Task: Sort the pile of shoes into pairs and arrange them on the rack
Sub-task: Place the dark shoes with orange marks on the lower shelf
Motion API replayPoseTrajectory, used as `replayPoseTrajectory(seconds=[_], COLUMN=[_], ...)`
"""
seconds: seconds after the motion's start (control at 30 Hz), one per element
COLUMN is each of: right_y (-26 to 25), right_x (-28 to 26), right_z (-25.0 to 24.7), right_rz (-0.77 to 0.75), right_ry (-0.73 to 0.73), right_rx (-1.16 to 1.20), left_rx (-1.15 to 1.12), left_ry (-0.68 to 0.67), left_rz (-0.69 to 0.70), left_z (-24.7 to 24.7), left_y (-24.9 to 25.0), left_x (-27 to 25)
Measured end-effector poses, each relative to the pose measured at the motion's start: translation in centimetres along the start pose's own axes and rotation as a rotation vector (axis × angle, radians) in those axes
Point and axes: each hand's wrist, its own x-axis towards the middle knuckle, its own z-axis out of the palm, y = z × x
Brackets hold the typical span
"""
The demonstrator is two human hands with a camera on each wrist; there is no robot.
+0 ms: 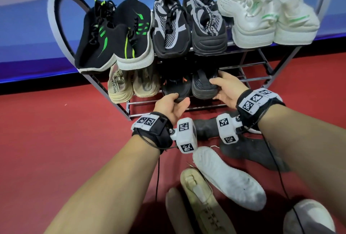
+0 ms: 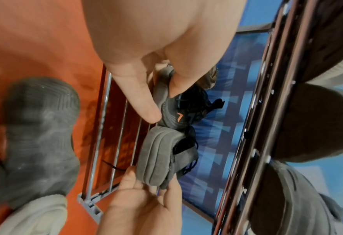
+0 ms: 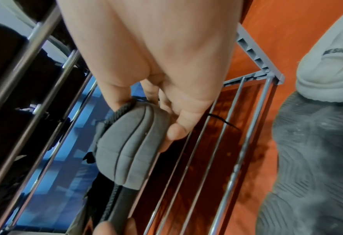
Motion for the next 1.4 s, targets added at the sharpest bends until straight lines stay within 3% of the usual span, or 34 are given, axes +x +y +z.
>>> replayPoseTrajectory(seconds=[0.17,0.37,0.53,0.97,1.13,1.4], right_y=[-0.8,0.0,-0.4,-1.1,-2.0,-5.8], right_x=[1.2,1.2,0.7,0.1,-2.3,-9.9], right_z=[0.9,1.1,1.5,1.5,1.9,3.8], right_rz=[-0.099,-0.083,0.118,0.127,0.018,-0.075], right_ry=[0.102,0.179,0.085,0.035,0.149,0.052], right_rx=[-0.197,-0.31,-0.306,-0.367,-0.543,-0.732], left_rx=[-0.142,-0.175,-0.198,-0.294,-0.054,0.347], left_ry=[0.007,-0.007,-0.009,-0.038,0.047,0.103], left_rz=[-0.008,-0.029,-0.031,-0.144,-0.131,0.083], left_z=[0.1,0.2,0.2,-0.1,0.6,0.7], left_y=[0.5,0.4,0.4,0.4,-0.3,0.6], left_x=[0.4,0.0,-0.5,-1.4,-2.6,-9.6])
